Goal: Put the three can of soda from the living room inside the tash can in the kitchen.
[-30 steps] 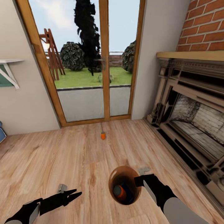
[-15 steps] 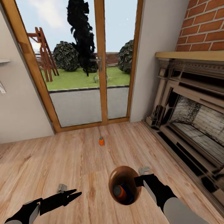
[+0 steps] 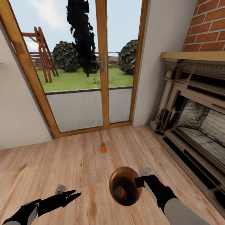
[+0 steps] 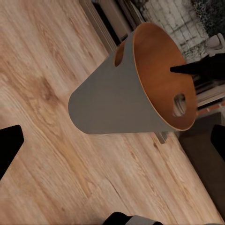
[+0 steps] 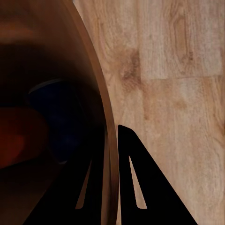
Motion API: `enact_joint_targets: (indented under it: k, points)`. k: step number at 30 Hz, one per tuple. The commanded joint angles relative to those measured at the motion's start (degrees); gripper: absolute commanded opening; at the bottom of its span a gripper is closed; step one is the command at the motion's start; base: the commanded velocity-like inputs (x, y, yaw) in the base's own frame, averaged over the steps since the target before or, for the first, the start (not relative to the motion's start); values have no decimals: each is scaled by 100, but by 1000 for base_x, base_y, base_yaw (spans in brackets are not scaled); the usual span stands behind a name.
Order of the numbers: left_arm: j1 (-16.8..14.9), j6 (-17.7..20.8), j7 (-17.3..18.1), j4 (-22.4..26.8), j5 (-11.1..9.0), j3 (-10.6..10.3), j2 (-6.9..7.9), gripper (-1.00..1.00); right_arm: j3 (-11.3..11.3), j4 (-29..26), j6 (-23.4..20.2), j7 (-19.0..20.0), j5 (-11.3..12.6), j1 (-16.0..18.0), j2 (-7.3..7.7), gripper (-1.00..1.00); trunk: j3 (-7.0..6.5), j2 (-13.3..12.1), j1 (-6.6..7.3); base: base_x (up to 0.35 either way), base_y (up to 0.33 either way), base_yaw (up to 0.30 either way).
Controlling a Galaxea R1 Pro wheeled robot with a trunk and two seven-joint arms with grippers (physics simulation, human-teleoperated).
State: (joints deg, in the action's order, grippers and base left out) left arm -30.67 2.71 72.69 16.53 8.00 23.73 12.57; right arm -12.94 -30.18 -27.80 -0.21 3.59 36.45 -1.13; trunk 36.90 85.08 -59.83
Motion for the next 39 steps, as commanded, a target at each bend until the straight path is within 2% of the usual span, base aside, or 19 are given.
enact_joint_targets:
  k: [1,39]
  points:
    - [0,0,0,0,0,0,0,100,7,-5,2,38,53,3,-2,-100,-1,0,0,346,78,0]
    - [0,1,-20,0,0,0,0,100,15,-18,-2,40,47,3,14,-100,-1,0,0,346,58,0]
